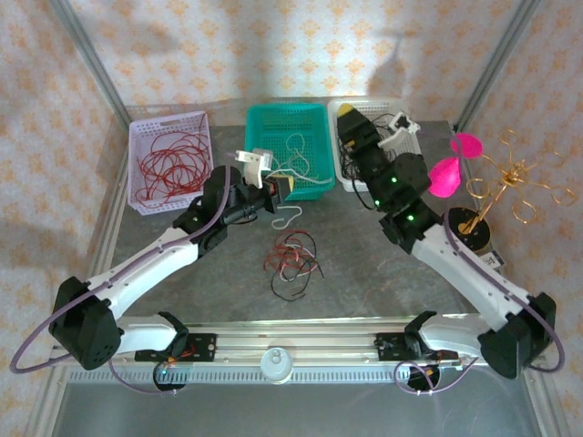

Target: Untangle the cables

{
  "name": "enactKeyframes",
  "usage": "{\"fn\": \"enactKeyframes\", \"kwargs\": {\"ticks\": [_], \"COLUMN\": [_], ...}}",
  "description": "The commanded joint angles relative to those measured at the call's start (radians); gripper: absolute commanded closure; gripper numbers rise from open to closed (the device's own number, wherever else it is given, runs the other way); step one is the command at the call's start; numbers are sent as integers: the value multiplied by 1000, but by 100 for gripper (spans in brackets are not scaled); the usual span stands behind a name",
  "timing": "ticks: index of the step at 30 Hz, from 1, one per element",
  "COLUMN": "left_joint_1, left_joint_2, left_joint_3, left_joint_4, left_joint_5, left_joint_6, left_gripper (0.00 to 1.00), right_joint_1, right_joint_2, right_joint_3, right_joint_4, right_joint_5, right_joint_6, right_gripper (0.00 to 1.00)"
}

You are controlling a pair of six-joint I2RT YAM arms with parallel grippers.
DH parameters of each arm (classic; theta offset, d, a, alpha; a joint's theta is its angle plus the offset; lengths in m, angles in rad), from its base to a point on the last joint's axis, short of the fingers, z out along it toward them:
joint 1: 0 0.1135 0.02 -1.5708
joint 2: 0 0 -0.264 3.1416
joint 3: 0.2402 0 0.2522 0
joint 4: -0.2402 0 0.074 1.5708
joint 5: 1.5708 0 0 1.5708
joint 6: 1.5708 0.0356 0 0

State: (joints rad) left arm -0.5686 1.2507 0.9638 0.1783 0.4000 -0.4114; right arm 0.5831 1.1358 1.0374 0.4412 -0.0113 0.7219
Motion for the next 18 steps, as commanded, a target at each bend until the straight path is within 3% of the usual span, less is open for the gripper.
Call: {"fn": "enactKeyframes", "kwargs": {"ticks": [1,5,8,9,12,15,18], "left_joint_1": [4,3,3,3,3,4,11], "left_joint_2": [-58,-92,-99,-99,-98,-76,-32], "left_joint_3": [78,115,149,160,197,250,314], "left_joint_4": [7,12,16,19,21,-19,-53], "left_joint_5": [25,39,70,85,107,67,12], "left_joint_6": [-44,-64,-87,-93,-101,-74,-30], "left_gripper": [100,100,100,100,100,100,100], "right_joint_1": [-70,-200,-212,-210,-211,-211,-211], "right_joint_2": [-136,-280,-333,-331,-245,-135,-104], "right_joint_3": [-149,-396,-544,-568,-501,-449,-449], "right_joint_4": [-159,-81,103,135,61,28,-3], "right_joint_5": [-36,-206,-345,-357,-372,-411,-354], "right_joint_6": [-102,-131,-274,-273,-224,-195,-179], "right_gripper": [39,40,40,35,32,37,38]}}
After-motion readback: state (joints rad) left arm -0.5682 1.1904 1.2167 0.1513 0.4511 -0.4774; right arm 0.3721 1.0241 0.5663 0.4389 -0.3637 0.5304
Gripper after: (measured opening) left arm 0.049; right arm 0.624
